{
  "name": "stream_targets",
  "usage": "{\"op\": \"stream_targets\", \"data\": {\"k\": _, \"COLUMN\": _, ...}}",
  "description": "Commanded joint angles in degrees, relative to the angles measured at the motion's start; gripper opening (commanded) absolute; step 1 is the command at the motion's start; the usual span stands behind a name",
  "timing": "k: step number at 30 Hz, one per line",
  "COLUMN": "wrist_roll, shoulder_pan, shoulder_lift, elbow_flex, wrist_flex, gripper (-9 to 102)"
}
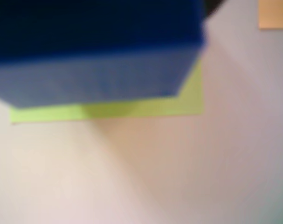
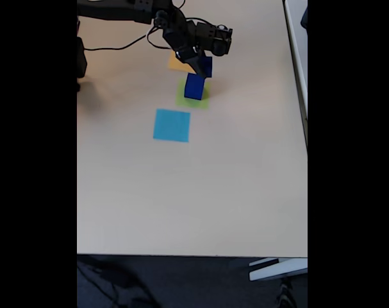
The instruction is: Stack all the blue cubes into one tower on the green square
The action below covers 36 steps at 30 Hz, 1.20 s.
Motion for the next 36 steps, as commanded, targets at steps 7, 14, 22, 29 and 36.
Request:
{"op": "stream_targets", "data": {"k": 7, "wrist_roll": 2.8, "shoulder_pan": -1.8, "shoulder_lift": 1.2, "elbow_flex": 1.8, "wrist_flex": -1.1, "gripper": 6}}
{"op": "stream_targets", "data": {"k": 14, "wrist_roll": 2.5, "shoulder_pan": -2.2, "shoulder_lift": 1.8, "elbow_flex": 6.2, "wrist_flex": -3.4, "gripper": 6}}
{"op": "stream_targets", "data": {"k": 22, "wrist_roll": 1.1, "shoulder_pan": -1.2, "shoulder_lift": 1.9, "elbow_flex": 6.7, "wrist_flex": -4.0, "gripper": 6}}
{"op": "stream_targets", "data": {"k": 29, "wrist_roll": 1.7, "shoulder_pan": -0.7, "shoulder_lift": 1.6, "elbow_flex": 8.4, "wrist_flex": -6.4, "gripper": 7}}
{"op": "stream_targets", "data": {"k": 36, "wrist_roll": 1.5, "shoulder_pan": -0.4, "shoulder_lift": 1.9, "elbow_flex": 10.0, "wrist_flex": -7.6, "gripper": 7}}
